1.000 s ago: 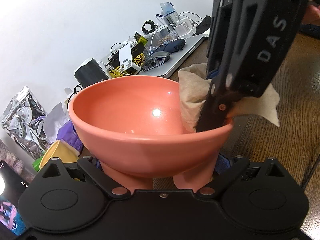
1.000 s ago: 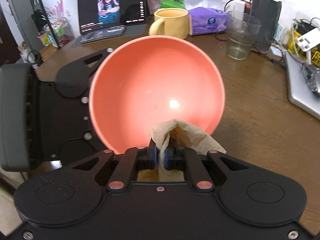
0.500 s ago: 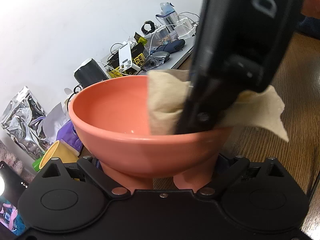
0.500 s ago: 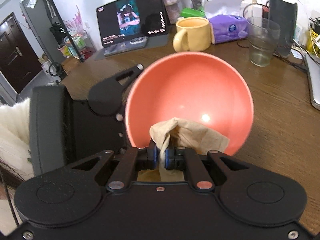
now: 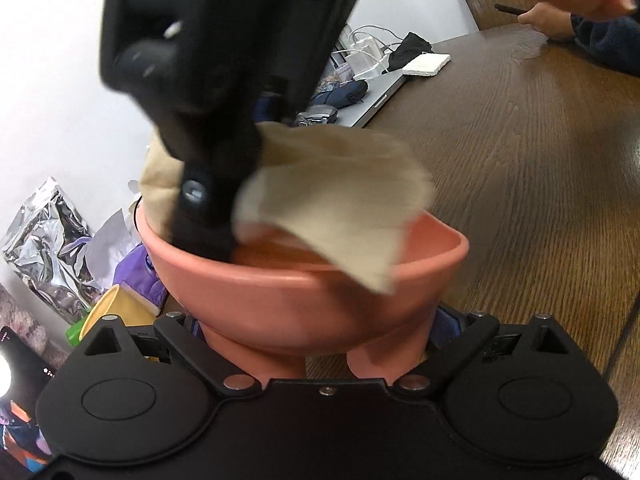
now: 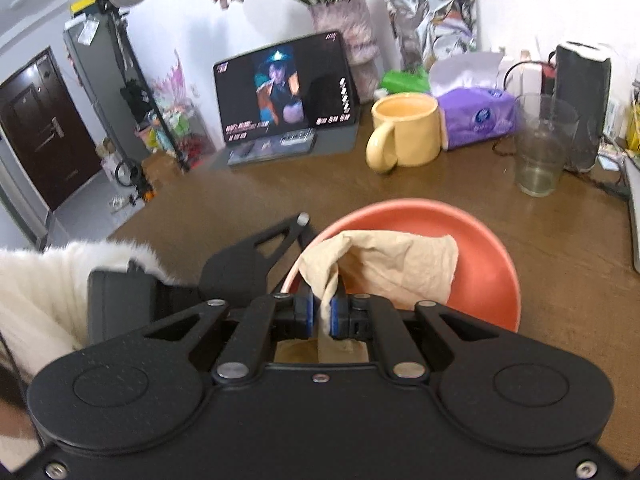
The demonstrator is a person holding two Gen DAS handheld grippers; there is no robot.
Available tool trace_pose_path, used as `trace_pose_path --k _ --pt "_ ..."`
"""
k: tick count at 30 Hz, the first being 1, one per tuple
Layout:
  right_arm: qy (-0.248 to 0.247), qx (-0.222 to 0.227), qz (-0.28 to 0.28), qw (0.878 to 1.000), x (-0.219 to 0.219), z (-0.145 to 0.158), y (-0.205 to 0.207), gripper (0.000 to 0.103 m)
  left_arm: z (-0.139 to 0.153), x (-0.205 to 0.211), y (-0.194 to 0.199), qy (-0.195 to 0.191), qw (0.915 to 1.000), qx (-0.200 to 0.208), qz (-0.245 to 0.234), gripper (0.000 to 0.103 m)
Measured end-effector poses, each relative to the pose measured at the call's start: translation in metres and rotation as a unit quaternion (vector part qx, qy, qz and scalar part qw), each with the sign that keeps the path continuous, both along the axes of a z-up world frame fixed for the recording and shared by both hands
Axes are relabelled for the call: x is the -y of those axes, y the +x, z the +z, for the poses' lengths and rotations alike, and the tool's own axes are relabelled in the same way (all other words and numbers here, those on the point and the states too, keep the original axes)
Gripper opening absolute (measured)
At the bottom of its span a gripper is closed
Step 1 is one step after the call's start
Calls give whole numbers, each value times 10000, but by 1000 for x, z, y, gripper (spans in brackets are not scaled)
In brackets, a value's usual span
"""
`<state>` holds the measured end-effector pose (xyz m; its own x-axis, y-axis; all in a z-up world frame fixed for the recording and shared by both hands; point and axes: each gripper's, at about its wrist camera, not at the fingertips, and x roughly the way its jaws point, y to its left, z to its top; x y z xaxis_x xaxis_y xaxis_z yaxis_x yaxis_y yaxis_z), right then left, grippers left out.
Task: Clean bowl
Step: 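Rub the cloth along the bowl's inner wall with the right tool while the left tool holds the bowl, then sweep the cloth around the bowl rim and interior with the right tool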
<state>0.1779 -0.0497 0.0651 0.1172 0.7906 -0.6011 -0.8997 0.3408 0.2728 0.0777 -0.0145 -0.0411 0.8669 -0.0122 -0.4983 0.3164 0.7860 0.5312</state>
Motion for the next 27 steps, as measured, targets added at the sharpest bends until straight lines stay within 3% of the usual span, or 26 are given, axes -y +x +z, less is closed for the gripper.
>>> trace_pose_path --k 7,13,18,22,27 --pt "368 -29 -546 9978 4 -10 22 9 1 -2 -2 -3 10000 -3 -6 96" --pt "222 289 -937 9949 4 -19 29 9 1 -3 -5 -18 10000 -9 5 96" --pt "-412 1003 -1092 9881 -2 -26 18 9 2 -5 -7 -8 10000 -1 4 96" --pt "-1142 1586 -981 9758 -9 -31 6 8 3 -8 -6 -5 10000 1 2 96" --pt "-1781 1982 -759 9609 -14 -35 -4 8 4 -13 -6 13 10000 13 -6 96"
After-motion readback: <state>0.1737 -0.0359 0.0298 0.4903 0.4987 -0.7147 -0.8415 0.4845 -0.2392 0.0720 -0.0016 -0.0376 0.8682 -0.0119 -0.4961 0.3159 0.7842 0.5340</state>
